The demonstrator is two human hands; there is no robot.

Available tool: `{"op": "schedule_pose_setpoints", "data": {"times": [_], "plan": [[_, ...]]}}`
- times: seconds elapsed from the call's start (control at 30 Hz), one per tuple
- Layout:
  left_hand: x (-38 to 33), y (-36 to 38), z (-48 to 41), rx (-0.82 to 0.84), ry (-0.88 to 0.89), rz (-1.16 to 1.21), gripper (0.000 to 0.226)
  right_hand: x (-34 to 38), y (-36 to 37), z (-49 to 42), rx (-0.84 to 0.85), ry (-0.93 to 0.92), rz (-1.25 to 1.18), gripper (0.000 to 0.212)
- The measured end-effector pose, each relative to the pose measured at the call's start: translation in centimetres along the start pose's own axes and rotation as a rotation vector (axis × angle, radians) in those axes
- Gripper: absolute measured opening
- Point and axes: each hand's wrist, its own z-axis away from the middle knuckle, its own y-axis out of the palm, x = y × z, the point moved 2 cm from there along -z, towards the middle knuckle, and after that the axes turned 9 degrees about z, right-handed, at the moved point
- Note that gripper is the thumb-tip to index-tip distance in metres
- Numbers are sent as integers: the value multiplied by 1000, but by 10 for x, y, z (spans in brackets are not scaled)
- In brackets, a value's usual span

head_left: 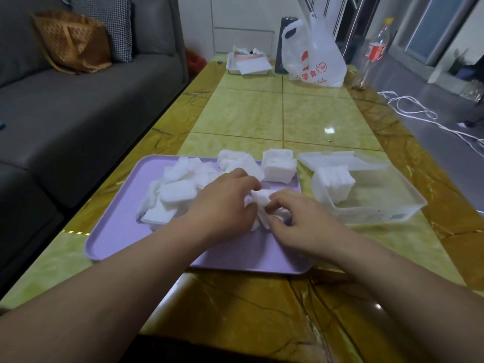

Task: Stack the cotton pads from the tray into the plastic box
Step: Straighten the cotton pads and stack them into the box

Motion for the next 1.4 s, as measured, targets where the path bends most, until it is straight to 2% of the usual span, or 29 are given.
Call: {"op": "schedule_pose_setpoints", "data": {"times": [0.13, 0.27, 0.37, 0.6, 0.7, 0.77, 0.8, 0.87, 0.93, 0.97, 1.1, 1.2, 1.3, 1.4], "plan": [[-6, 8, -1, 81, 21, 15, 26, -1, -5, 1, 14, 28, -120, 22], [-4, 7, 3, 193, 45, -34, 36, -6, -15, 2, -33, 79, -164, 30], [-1, 6, 4, 215, 41, -46, 44, -9, -16, 1, -36, 92, -150, 34], [0, 3, 3, 90, -92, 166, 10, -13, -10, 0, -29, 117, -194, 51], [2, -6, 4, -51, -83, 262, 8, -12, -11, 1, -54, 127, -246, 61], [-1, -11, 5, -55, -61, 356, 15, -8, -13, 0, -111, 130, -368, 66], [-4, -13, 6, -32, -46, 404, 20, -6, -14, 0, -129, 131, -453, 62], [-11, -14, 9, 8, -18, 470, 26, -5, -16, 0, -137, 144, -601, 38], [-14, -14, 10, 17, -36, 512, 29, -4, -17, 1, -139, 154, -659, 15], [-14, -14, 10, 11, -65, 529, 29, -4, -17, 1, -143, 161, -682, 10], [-9, -10, 10, -26, -204, 622, 8, -5, -17, 0, -116, 211, -859, 17], [-7, -9, 10, -36, -242, 680, 13, -2, -16, -1, -81, 203, -948, 30], [-11, -9, 12, -18, -240, 666, 13, -2, -13, -2, -80, 158, -881, 34], [-15, -8, 10, -70, -179, 607, 15, 0, -12, -2, -33, 151, -810, 31]]}}
